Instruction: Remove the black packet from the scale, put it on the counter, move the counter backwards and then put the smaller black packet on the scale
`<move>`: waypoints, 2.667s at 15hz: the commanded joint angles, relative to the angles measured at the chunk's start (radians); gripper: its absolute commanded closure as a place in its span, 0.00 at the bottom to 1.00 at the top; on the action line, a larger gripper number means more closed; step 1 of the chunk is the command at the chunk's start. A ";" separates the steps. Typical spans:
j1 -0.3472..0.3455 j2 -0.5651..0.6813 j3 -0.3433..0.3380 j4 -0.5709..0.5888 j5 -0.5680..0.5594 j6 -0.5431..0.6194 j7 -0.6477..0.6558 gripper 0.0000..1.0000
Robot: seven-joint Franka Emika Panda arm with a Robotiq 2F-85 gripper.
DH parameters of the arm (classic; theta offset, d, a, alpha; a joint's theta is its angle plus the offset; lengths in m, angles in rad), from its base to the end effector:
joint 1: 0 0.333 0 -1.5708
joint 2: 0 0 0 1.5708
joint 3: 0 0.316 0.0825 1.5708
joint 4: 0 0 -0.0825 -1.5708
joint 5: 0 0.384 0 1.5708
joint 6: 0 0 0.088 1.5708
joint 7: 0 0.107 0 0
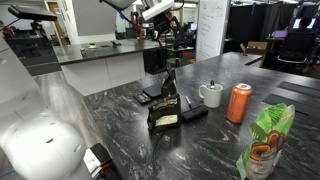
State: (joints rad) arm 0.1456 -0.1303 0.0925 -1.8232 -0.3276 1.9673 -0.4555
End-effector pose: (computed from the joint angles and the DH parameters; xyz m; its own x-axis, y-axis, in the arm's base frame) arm 0.5350 0.1115 0.6163 0.6969 0.7129 0.0777 0.6309 -0.6610 0.4063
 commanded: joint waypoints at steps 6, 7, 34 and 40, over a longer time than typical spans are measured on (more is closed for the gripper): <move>-0.036 0.173 -0.016 -0.003 0.122 0.194 0.052 0.00; -0.039 0.194 -0.016 -0.002 0.143 0.209 0.053 0.00; -0.006 0.427 -0.024 -0.010 0.264 0.342 0.707 0.00; 0.044 0.428 -0.026 -0.046 0.251 0.310 0.886 0.00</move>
State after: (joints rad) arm 0.1625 0.3035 0.0716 -1.8394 -0.0818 2.2776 0.3565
